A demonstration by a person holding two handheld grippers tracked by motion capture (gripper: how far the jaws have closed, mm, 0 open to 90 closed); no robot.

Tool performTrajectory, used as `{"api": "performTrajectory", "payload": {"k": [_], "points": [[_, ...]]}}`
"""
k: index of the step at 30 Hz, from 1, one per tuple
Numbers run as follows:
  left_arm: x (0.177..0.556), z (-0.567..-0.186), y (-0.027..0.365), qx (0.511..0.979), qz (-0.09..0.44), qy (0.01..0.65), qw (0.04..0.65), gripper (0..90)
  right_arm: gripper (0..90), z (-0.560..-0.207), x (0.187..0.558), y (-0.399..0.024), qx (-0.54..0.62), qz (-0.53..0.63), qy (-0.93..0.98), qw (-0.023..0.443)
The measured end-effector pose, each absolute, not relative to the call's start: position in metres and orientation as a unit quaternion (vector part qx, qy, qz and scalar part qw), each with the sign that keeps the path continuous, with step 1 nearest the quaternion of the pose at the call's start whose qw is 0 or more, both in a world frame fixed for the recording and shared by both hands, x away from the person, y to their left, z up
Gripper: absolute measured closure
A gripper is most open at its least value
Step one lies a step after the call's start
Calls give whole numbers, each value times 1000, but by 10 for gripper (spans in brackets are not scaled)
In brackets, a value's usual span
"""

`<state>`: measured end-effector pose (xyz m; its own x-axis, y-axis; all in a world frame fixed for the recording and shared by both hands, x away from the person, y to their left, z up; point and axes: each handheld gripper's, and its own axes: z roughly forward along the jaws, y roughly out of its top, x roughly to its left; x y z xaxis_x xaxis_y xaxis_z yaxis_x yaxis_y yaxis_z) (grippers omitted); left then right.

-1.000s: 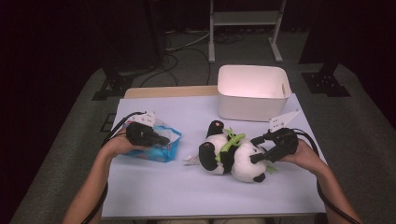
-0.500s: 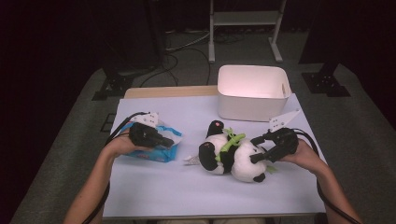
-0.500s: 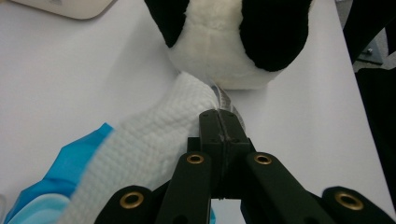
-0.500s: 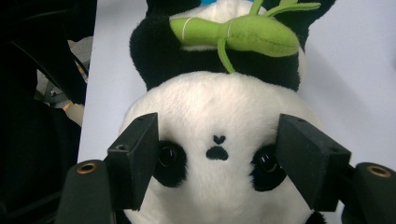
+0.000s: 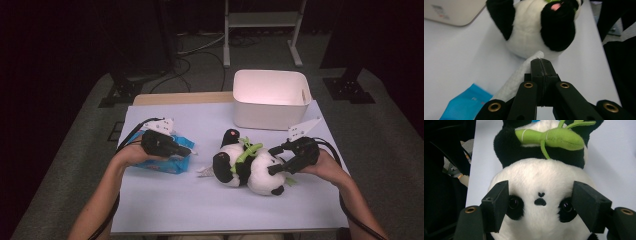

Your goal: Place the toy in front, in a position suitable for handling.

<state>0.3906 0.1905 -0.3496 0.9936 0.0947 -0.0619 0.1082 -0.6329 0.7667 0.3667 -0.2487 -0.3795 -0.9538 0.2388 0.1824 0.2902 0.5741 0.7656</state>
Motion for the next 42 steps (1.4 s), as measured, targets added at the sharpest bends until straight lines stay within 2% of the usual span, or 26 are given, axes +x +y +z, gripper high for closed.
{"api": "performTrajectory", "payload": {"k": [12,33,42], "points": [[386,-330,146,898,-30,0,439,900,292,-378,366,-251,-151,-430,-889,30],[387,-316,51,911,-53,-73,401,900,305,-357,354,-270,-157,-433,-888,12],[387,-321,15,915,-64,-101,385,900,318,-351,352,-263,-140,-444,-885,16]]}}
